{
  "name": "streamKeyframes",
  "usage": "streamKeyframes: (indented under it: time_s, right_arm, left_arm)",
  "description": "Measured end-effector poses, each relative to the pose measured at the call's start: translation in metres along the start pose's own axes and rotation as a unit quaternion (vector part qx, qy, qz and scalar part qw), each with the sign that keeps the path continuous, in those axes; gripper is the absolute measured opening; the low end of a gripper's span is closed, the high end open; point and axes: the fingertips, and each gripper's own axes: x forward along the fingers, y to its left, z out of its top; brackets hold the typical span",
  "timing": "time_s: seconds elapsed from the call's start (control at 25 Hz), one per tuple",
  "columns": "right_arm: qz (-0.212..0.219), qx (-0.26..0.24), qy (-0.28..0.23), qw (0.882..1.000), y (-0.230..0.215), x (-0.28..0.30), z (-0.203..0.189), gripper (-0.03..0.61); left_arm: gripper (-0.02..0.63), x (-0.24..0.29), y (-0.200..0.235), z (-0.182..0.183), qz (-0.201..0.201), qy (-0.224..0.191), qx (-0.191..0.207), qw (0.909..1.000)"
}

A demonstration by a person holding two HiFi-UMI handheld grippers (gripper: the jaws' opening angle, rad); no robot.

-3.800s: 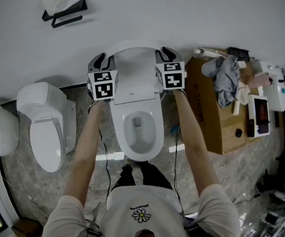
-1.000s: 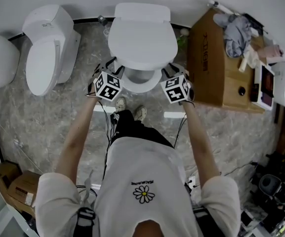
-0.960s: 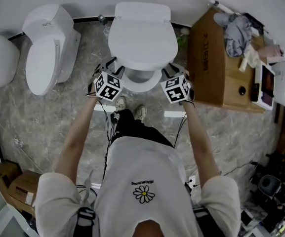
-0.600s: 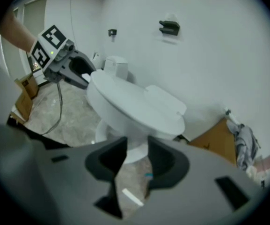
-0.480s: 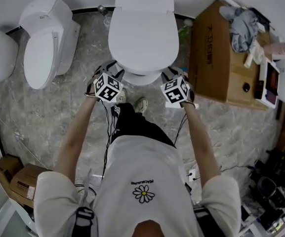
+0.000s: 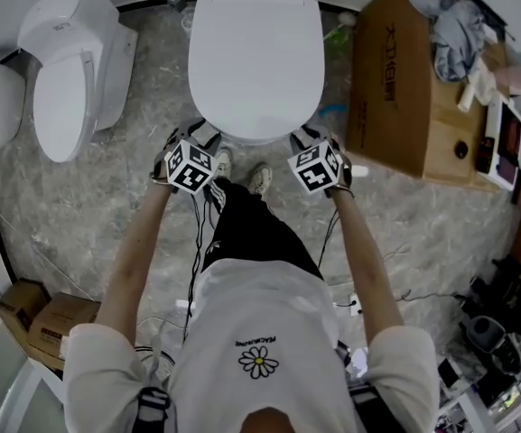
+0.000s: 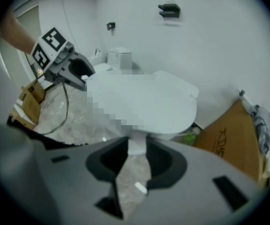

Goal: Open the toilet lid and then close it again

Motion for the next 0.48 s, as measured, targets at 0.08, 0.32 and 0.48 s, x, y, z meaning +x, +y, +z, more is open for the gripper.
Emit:
streamKeyframes:
  time_s: [0.08, 0.32, 0.48]
  right_arm:
    - [0.008, 0.011, 0.0, 1.0, 0.002, 0.006, -0.005, 0.133]
    - [0.022, 0.024, 0.006, 0.999, 0.011, 0.028, -0.025, 0.133]
    - [0.024, 0.041, 0.018, 0.999, 0.015, 0.049, -0.039, 0.133]
  left_arm:
    - [0.21, 0.006, -0.002, -0.006, -0.003, 0.005, -0.004, 1.0]
    - [0.193, 0.024, -0.011, -0.028, -0.006, 0.023, 0.015, 0.9996]
    - [0.193, 0.044, -0.017, -0.044, -0.009, 0.03, 0.013, 0.9994]
